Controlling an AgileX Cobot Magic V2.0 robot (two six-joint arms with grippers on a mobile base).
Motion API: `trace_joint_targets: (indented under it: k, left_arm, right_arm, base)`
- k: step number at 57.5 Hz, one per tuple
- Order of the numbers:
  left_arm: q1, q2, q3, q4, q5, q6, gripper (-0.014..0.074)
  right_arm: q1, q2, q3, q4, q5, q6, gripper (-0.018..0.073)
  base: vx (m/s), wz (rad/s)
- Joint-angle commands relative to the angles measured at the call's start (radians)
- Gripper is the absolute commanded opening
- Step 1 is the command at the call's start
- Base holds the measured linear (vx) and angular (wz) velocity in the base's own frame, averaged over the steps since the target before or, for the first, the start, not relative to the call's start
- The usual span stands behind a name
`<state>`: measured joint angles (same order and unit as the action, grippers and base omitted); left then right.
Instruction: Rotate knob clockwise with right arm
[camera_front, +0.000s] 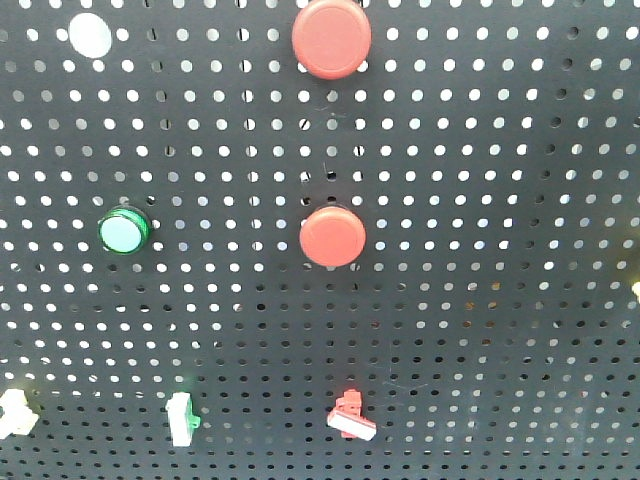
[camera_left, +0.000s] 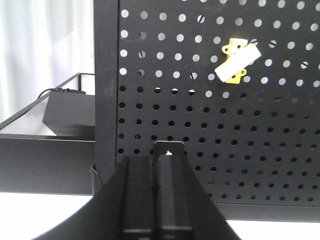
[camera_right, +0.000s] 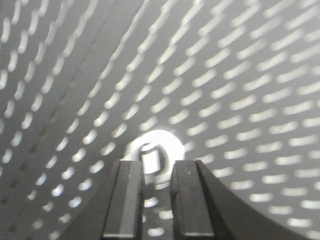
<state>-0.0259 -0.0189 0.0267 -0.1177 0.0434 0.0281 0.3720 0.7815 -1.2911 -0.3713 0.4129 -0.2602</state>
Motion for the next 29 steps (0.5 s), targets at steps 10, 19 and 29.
trace_joint_targets:
  k: [10,19,29]
  left_arm:
    - [0.002,0.0,0.013,-0.008,-0.083,-0.01,-0.0006]
    - [0.002,0.0,0.013,-0.008,-0.083,-0.01,-0.0006]
    - [0.002,0.0,0.013,-0.008,-0.083,-0.01,-0.0006]
  right_arm:
    - [-0.004,0.018,-0.027,-0.025,-0.074,0.006,0.0253]
    - [-0.004,0.035,-0.027,-0.032,-0.097,0.006,0.0253]
    - [-0.004,0.066,-0.027,-0.032,-0.113,0.006,0.0253]
  base:
    - [0.0,0.0]
    - [0.0,0.0]
    - [0.0,0.0]
